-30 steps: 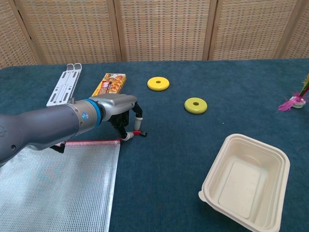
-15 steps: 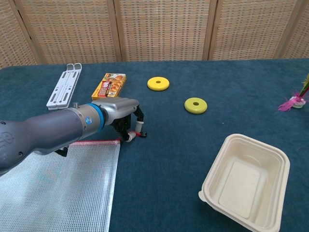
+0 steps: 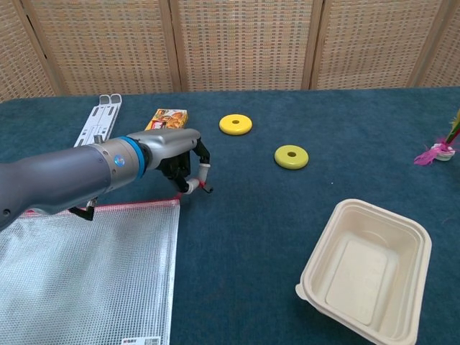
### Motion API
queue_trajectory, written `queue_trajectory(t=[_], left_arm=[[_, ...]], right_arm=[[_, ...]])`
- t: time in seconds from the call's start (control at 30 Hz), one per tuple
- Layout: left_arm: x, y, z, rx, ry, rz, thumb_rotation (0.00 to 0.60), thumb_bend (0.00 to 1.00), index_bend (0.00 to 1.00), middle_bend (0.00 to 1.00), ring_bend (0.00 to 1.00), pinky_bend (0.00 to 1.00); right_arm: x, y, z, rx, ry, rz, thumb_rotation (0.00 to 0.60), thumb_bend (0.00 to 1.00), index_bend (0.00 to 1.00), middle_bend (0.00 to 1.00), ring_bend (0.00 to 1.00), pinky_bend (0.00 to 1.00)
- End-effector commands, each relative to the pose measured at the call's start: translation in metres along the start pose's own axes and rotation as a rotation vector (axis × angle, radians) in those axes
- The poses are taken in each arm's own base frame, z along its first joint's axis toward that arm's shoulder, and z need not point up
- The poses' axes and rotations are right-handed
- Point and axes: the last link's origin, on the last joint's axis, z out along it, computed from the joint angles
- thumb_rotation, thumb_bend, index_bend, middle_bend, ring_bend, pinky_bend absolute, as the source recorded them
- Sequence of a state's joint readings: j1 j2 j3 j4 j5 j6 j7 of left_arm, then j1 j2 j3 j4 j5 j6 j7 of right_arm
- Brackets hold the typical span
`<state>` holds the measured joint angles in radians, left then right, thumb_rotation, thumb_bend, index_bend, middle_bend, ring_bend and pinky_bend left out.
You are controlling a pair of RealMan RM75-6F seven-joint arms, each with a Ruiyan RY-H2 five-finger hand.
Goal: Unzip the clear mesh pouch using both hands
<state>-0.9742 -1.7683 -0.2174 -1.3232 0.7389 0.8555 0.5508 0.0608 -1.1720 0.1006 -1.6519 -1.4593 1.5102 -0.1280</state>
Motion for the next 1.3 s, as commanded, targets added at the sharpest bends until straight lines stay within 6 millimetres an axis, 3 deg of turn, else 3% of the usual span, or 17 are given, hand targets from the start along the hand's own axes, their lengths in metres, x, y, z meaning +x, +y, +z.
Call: queue_trajectory(t=[0.03,0.13,0.3,0.37,0.47,0.53,0.63,0.73,0.9,1.07,1.3], left_arm=[[0.014,-0.005,-0.003,-0.004,0.034,-0.025,0.600,0.57,0.81,0.98,0.94,1.00],[0.027,-0.007,-0.005,-0.013,0.070,-0.037,0.600,0.57,0.81,0.98,0.94,1.00],[0.068,-0.005,-0.007,-0.064,0.125,-0.132,0.600,0.57,0.82,0.99,0.94,1.00],[0.079,-0.004,-0.007,-0.086,0.137,-0.162,0.600,0.57,0.83,0.99,0.94,1.00],[0.093,-0.001,-0.009,-0.118,0.156,-0.203,0.600,0.57,0.83,0.99,0.94,1.00],[0.104,0.002,-0.011,-0.143,0.191,-0.229,0.600,0.57,0.84,0.99,0.95,1.00],[0.113,0.004,-0.012,-0.169,0.228,-0.258,0.600,0.57,0.84,0.99,0.95,1.00],[0.122,0.007,-0.013,-0.194,0.266,-0.288,0.600,0.57,0.85,0.99,0.95,1.00],[0.127,0.009,-0.011,-0.219,0.310,-0.303,0.600,0.57,0.85,0.99,0.95,1.00],[0.126,0.014,-0.008,-0.241,0.320,-0.326,0.600,0.57,0.85,1.00,0.96,1.00],[0.122,0.023,-0.006,-0.257,0.315,-0.312,0.600,0.57,0.85,1.00,0.96,1.00]], right_arm=[[-0.002,-0.003,0.002,0.012,-0.012,0.005,0.600,0.00,0.07,0.00,0.00,0.00],[-0.004,-0.009,0.009,0.037,-0.028,0.017,0.600,0.00,0.08,0.00,0.00,0.00],[0.000,-0.038,0.049,0.125,-0.135,0.112,0.600,0.00,0.08,0.04,0.00,0.00],[0.005,-0.050,0.067,0.157,-0.171,0.142,0.600,0.00,0.08,0.13,0.03,0.00],[0.010,-0.070,0.090,0.196,-0.219,0.190,0.600,0.00,0.10,0.37,0.26,0.03],[0.010,-0.091,0.109,0.226,-0.268,0.277,0.600,0.00,0.12,0.54,0.49,0.29],[0.007,-0.118,0.126,0.258,-0.342,0.416,0.600,0.02,0.18,0.70,0.70,0.69],[-0.001,-0.143,0.142,0.275,-0.425,0.546,0.600,0.07,0.22,0.78,0.80,0.86],[-0.013,-0.176,0.163,0.245,-0.587,0.681,0.600,0.08,0.24,0.82,0.84,0.94],[-0.019,-0.210,0.182,0.199,-0.697,0.780,0.600,0.12,0.25,0.84,0.86,0.95],[-0.022,-0.242,0.195,0.147,-0.771,0.880,0.600,0.14,0.29,0.84,0.86,0.95]])
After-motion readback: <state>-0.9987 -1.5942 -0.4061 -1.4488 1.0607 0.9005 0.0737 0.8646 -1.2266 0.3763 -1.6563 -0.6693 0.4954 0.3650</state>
